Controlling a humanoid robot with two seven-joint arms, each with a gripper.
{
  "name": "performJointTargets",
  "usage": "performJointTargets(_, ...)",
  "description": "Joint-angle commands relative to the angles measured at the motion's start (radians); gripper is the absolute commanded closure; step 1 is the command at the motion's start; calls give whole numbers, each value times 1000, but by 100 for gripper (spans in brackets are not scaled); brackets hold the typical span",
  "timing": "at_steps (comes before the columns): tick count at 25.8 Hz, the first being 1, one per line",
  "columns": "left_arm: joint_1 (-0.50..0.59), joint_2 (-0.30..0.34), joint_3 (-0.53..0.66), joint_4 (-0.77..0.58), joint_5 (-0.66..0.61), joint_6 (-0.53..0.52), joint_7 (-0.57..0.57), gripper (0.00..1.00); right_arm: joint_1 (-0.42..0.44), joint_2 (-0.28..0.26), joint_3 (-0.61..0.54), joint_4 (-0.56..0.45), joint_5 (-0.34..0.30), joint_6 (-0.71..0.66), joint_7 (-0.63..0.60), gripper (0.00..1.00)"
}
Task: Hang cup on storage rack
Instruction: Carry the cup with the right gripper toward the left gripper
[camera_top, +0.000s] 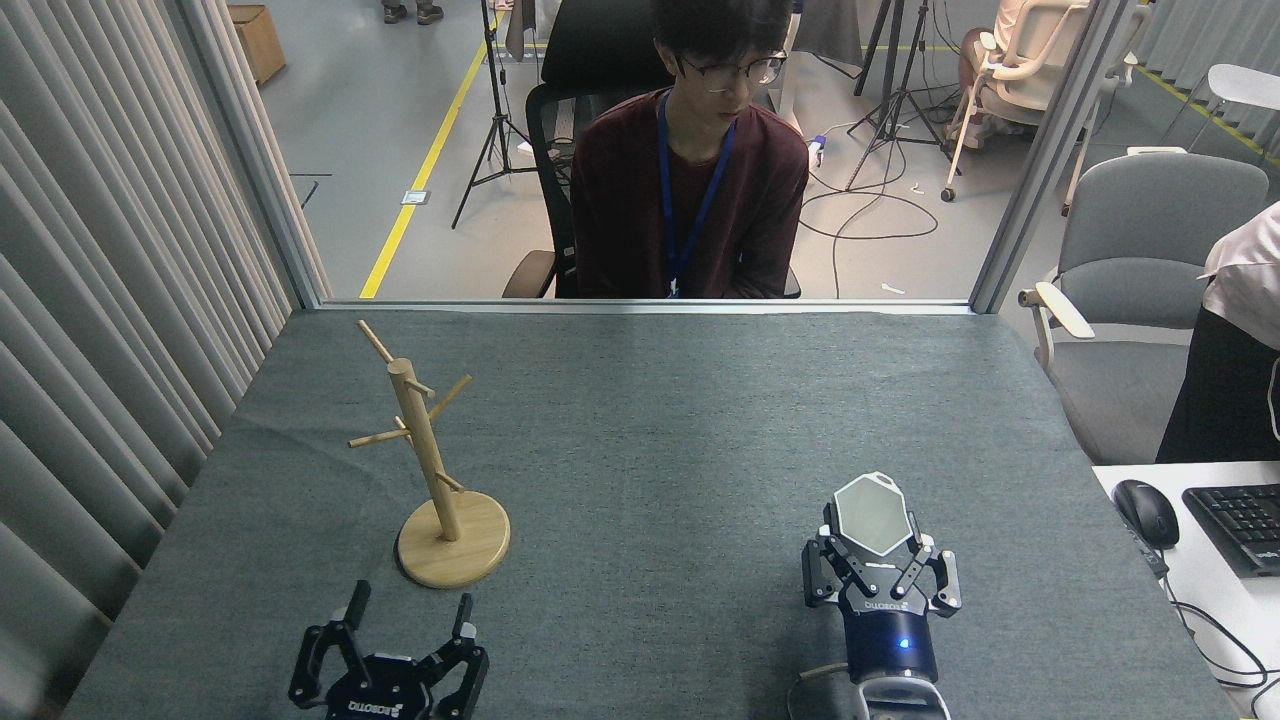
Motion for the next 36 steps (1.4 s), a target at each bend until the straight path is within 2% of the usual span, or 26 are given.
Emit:
performJointTargets(1,-28,0,-80,60,-84,6,18,1,24,83,8,-115,1,-1,7,30)
performJointTargets(5,-33,-17,-143,123,-319,17,51,1,75,175,96,-200,17,14,7,30)
performJointTargets(10,-36,-22,-253,127,-380,83,38,1,81,207,218,-227,28,70,5,30)
performJointTargets(13,-42,-23,-282,146,-388,89,34,1,81,212,300,-229,43,84,1,30)
performJointTargets(19,-53,-25,-302,170,-387,109,34,1,95,212,392,-232,74,84,-3,30)
performJointTargets(29,-59,-31,-296,182,-377,110,34,1,193,203,427,-283,92,74,-15,30)
performJointTargets(36,-85,-34,-295,176,-376,109,33,1,208,198,458,-284,104,74,-33,30)
